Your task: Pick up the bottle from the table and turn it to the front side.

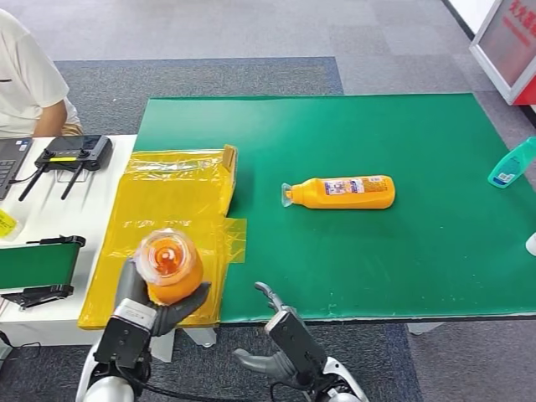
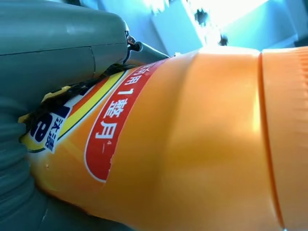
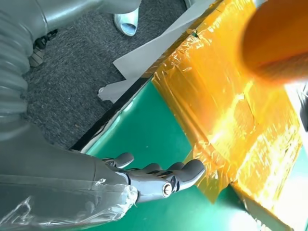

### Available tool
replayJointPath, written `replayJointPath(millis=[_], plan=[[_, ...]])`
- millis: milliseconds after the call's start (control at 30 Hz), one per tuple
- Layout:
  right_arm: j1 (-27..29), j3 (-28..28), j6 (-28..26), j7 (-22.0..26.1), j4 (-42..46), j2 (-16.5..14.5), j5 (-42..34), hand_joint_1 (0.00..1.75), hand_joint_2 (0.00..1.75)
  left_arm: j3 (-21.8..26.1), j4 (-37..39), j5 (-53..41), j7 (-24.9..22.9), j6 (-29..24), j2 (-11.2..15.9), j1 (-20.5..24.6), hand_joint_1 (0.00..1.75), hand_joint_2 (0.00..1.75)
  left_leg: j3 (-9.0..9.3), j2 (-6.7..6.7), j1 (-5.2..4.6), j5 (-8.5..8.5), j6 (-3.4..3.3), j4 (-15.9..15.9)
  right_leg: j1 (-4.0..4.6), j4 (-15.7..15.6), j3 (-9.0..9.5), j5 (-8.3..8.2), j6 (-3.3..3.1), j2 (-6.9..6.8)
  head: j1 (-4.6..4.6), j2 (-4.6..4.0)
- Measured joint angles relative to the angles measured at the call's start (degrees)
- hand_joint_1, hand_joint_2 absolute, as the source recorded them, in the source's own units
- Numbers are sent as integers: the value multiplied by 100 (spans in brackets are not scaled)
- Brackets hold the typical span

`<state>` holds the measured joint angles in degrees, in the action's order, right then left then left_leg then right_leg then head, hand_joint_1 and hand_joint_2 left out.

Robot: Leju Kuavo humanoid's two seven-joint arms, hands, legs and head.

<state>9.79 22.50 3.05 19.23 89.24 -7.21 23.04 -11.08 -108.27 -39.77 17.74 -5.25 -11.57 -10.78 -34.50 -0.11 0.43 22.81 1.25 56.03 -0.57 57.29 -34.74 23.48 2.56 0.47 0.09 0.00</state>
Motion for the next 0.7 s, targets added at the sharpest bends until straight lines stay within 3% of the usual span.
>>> replayJointPath(millis=[167, 333, 700], plan=[[104, -183, 153, -26, 260, -4, -9, 0, 175, 562, -86, -1890, -526, -211, 0, 358, 175, 175, 1, 0, 0, -3, 1, 0, 0, 0, -1, -2, -1, 0, 0, 0], [98, -308, 314, -24, 396, -4, -3, 0, 175, 1015, 347, -3275, -1072, -409, 160, 985, 175, 175, 1, 0, 0, -12, 3, 0, 1, 0, 0, -7, -3, 0, 1, 0], [-65, -384, 483, 56, 400, -1, -37, 0, 175, 1380, 1676, -4329, -1232, -252, 660, 2045, 175, 175, -1, 0, 1, -18, 6, 0, 1, 2, -6, -14, -10, 0, 0, 0]])
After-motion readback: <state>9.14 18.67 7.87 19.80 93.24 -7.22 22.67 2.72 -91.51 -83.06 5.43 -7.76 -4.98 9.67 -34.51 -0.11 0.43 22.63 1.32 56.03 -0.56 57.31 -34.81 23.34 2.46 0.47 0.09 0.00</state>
